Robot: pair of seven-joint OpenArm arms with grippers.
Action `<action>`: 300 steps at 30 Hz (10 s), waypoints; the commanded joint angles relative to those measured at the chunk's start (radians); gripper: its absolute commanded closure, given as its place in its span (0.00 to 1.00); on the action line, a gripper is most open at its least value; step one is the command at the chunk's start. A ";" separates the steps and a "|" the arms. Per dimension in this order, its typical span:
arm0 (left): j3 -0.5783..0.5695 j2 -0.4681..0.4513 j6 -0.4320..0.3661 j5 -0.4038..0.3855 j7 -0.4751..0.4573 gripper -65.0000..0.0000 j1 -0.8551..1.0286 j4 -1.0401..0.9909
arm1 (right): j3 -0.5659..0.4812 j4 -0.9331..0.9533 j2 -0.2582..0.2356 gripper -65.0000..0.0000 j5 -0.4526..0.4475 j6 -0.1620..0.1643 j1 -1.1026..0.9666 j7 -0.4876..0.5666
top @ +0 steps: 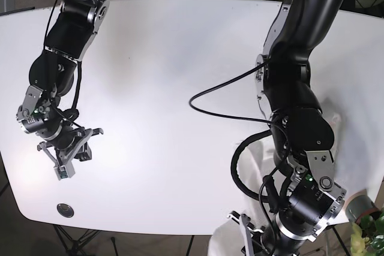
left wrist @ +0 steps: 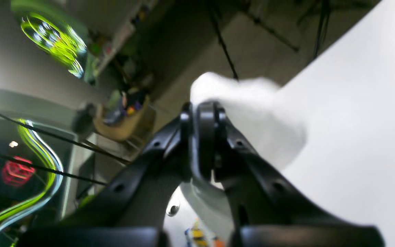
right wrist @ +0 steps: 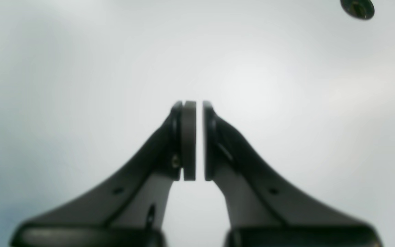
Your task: Fold the T-shirt properly
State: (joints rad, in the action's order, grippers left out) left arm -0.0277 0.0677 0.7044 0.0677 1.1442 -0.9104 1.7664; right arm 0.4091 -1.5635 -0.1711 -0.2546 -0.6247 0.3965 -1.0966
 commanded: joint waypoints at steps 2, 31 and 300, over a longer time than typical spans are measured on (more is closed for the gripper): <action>0.001 0.010 -0.006 0.008 0.047 1.00 -0.026 0.076 | 0.001 -0.025 -0.008 0.96 -0.015 0.001 0.020 0.026; 0.391 -0.269 -0.006 0.005 0.059 0.39 0.630 0.238 | -0.128 -0.019 0.094 0.24 -0.007 0.007 0.026 0.037; 0.766 -0.454 -0.006 -0.236 -0.022 0.39 1.006 0.166 | -1.284 0.705 0.327 0.83 0.212 0.191 0.034 0.812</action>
State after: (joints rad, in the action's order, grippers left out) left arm 0.7334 -0.3683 0.7006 -0.1631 1.1355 0.1032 1.9205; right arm -0.8894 -0.8597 0.1555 -0.0555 -0.4259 0.4191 -0.2375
